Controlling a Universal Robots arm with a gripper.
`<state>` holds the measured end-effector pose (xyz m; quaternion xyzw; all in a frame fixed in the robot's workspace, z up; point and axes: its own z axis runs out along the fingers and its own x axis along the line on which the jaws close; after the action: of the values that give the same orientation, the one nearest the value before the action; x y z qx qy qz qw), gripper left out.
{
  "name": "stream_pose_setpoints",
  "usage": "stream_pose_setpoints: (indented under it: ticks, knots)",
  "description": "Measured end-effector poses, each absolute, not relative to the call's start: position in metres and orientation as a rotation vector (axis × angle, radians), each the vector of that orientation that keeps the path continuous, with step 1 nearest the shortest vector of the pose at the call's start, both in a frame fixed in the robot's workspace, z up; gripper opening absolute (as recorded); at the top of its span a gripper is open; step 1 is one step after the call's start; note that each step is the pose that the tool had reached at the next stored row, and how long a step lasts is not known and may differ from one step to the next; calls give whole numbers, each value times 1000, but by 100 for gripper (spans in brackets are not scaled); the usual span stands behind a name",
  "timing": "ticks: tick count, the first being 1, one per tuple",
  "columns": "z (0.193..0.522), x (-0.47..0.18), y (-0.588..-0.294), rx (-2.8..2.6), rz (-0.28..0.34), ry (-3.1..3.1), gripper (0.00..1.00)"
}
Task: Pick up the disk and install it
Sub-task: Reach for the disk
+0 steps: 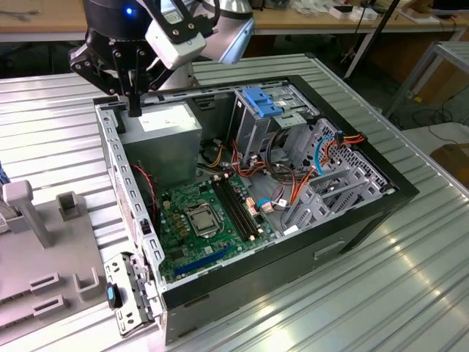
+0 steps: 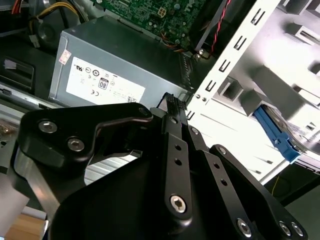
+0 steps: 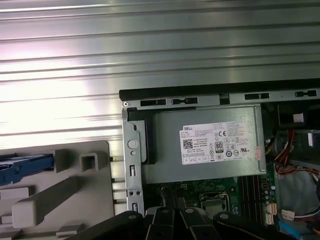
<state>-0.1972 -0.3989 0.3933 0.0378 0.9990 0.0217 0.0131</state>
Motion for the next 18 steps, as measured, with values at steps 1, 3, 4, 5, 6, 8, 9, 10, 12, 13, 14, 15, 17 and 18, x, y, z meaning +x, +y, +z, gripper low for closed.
stream_pose_setpoints:
  ticks: [1, 3, 4, 5, 6, 8, 9, 10, 12, 13, 14, 15, 17, 18]
  knots:
    - [393, -200, -399, 118, 68, 3112, 11]
    - [393, -205, -399, 118, 67, 3113, 11]
    - [393, -207, -399, 118, 68, 3113, 11]
    - [393, -209, -399, 118, 68, 3112, 11]
    - [393, -212, -399, 118, 68, 3112, 11]
    - [393, -216, -399, 118, 68, 3112, 11]
    - [393, -218, -399, 118, 68, 3112, 11]
    - [393, -221, -399, 118, 68, 3112, 11]
    - [393, -226, -399, 118, 68, 3112, 11]
    - [393, -228, -399, 118, 68, 3113, 11]
    - [393, -230, -399, 118, 68, 3113, 11]
    - [393, -234, -399, 118, 68, 3112, 11]
    - [393, -237, -399, 118, 68, 3112, 11]
    - [393, -240, -399, 118, 68, 3113, 11]
